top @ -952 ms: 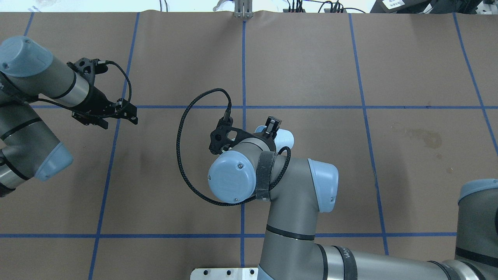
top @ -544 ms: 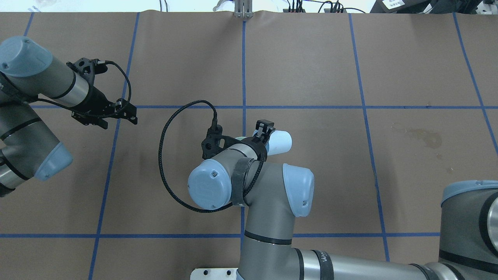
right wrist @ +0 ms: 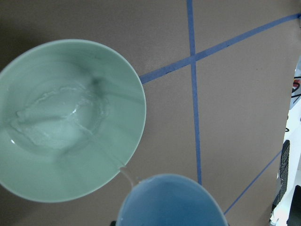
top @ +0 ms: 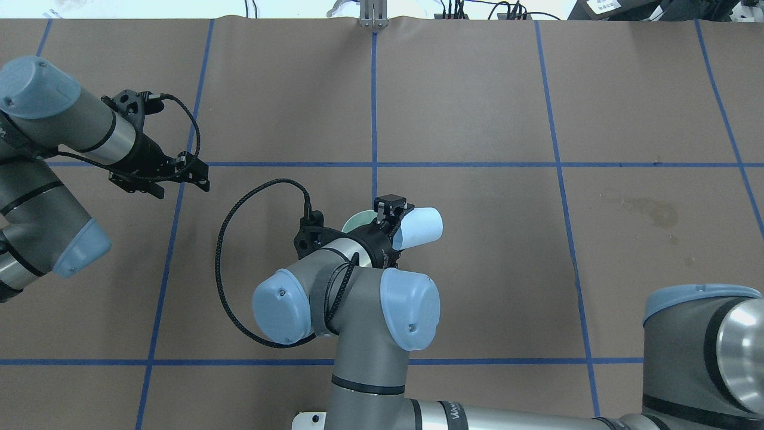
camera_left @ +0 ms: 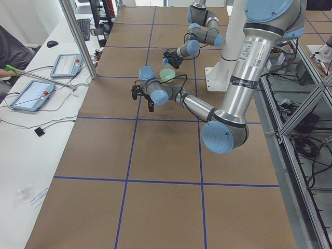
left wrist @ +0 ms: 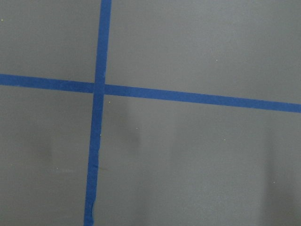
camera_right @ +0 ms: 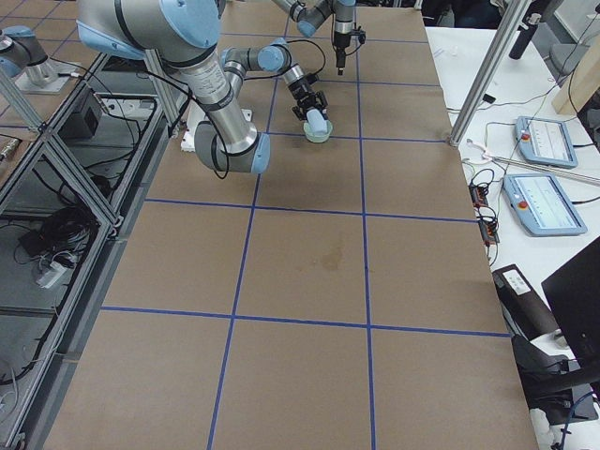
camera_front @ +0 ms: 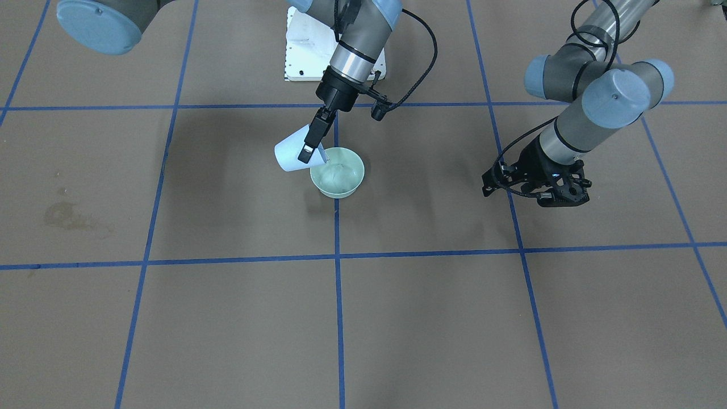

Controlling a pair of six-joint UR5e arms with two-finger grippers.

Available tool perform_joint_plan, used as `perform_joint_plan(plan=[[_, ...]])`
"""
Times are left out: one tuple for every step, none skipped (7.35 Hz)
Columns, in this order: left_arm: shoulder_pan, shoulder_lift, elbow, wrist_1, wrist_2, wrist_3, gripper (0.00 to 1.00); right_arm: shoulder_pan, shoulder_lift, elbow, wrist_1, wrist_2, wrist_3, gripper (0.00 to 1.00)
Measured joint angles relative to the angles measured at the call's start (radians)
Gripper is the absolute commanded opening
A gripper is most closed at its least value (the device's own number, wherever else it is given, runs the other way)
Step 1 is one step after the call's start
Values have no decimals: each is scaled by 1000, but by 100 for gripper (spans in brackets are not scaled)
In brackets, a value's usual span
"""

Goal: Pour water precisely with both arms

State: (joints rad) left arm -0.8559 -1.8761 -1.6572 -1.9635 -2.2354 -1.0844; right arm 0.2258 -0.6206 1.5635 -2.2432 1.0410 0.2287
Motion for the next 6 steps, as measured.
perform_joint_plan(plan=[[-1,0,3,0,-1,0,100,-5,20,-25,-31,-7,2,26],[-1,0,5,0,-1,0,100,-8,40,-48,-61,-13,2,26],[-2,1,6,0,-1,0,100,-9,58,-72,-81,-17,3,26],[-4,2,6,0,-1,0,100,-10,77,-103,-98,-19,4,26],[-6,5,6,-1,-1,0,100,-10,90,-132,-114,-23,5,26],[-7,5,6,-1,-1,0,100,-11,97,-148,-135,-28,6,26]])
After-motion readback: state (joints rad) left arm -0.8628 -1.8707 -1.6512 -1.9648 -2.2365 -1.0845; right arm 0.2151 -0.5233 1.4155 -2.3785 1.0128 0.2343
